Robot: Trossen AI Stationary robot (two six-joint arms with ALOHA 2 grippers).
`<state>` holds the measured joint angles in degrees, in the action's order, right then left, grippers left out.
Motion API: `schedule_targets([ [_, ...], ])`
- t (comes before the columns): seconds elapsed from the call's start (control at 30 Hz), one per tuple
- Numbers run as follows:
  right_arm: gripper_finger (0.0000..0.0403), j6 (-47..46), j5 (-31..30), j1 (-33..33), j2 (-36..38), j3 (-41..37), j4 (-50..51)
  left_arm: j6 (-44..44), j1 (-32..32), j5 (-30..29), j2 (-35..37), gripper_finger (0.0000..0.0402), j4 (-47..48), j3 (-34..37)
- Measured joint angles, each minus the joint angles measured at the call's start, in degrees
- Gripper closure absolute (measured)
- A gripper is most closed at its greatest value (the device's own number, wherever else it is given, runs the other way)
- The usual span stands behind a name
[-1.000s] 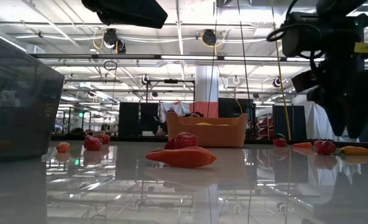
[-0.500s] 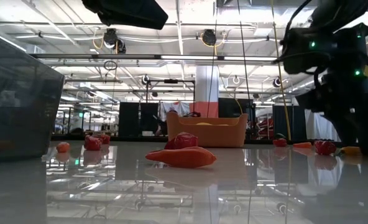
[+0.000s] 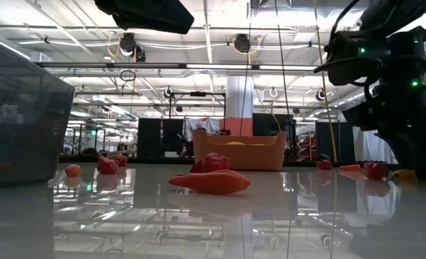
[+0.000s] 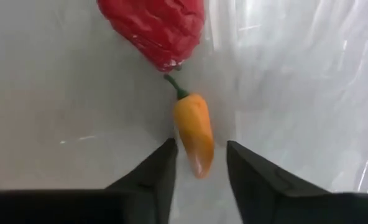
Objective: Sort produce into baskets
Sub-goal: Put the yellow chili pepper into the black bin
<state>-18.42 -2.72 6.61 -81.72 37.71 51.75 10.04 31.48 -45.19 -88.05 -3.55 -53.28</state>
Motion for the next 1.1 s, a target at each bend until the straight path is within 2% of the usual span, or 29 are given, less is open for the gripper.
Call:
schedule_targets([
  [0.27,0.0393,-1.7,-0.5,0.0,2.8,0.0,0.4,0.0,0.0,0.0,0.0,0.0240,0.0,0.0],
  [0.43,0.0391,-2.8,-0.1,0.0,4.2,0.0,0.9,-0.1,0.0,-0.2,0.0,0.0240,0.1,0.0],
  [0.57,0.0399,-3.4,1.5,0.0,5.2,0.7,1.4,-0.4,0.0,-2.6,0.0,0.0240,0.8,0.0],
  [0.77,0.0401,-3.6,2.0,0.5,5.4,6.2,1.5,0.7,0.2,-6.3,0.0,0.0240,5.6,0.0],
  [0.93,0.0402,-3.6,1.3,3.7,5.4,12.1,-1.2,10.3,1.3,-16.0,0.0,0.0240,17.0,0.0],
  [1.1,0.0402,-4.9,0.7,7.7,4.2,16.5,-9.6,29.8,3.9,-26.7,0.0,0.0240,37.6,0.0],
])
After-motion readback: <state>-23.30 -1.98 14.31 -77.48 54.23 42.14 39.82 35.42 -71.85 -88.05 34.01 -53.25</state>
